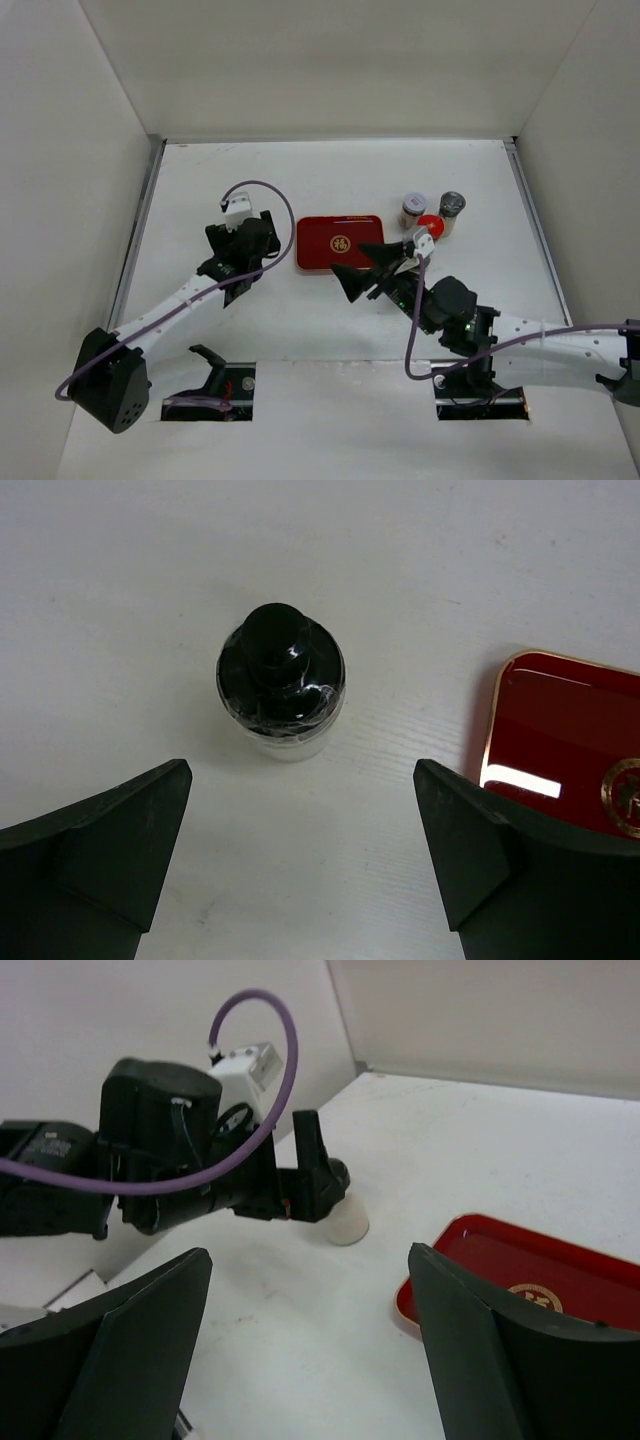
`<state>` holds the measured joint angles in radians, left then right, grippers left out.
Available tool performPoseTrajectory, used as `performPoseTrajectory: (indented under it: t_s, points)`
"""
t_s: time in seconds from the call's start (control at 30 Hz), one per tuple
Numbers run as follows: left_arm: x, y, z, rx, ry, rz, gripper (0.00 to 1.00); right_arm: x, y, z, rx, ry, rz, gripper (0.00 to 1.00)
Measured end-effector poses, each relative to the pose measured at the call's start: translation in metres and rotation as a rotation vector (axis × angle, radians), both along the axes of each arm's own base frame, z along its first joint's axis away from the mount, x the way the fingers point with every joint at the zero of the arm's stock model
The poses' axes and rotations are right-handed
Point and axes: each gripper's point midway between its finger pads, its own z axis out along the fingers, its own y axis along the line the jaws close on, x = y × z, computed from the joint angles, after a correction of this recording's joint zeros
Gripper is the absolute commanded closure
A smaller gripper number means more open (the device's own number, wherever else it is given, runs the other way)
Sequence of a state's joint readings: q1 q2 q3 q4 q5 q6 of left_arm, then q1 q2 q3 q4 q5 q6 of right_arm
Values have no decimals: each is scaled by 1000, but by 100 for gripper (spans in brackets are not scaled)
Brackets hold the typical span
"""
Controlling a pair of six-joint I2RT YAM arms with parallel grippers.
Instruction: Organize the condiment bottles
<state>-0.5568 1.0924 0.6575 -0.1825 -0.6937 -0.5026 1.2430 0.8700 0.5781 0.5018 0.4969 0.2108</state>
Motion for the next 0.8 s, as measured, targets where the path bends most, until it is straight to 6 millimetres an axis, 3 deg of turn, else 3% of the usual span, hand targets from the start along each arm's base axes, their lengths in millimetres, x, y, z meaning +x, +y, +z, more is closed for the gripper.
performPoseTrajectory:
  t_s: [0.17, 0.5, 0.6, 0.73, 0.8]
  points:
    - [9, 12, -4, 45, -3, 56, 7, 1, 12, -18, -56, 15, 20, 11]
    - [34, 21, -23, 66, 16, 107, 13, -1, 15, -19, -54, 18, 38, 10]
    - [39, 20, -23, 59, 7, 101, 20, -1, 15, -19, -55, 18, 38, 10]
    - [46, 16, -20, 50, -13, 93, 38, -2, 16, -20, -57, 18, 42, 9]
    - [47, 17, -19, 52, -16, 92, 40, -2, 16, -19, -55, 17, 44, 9]
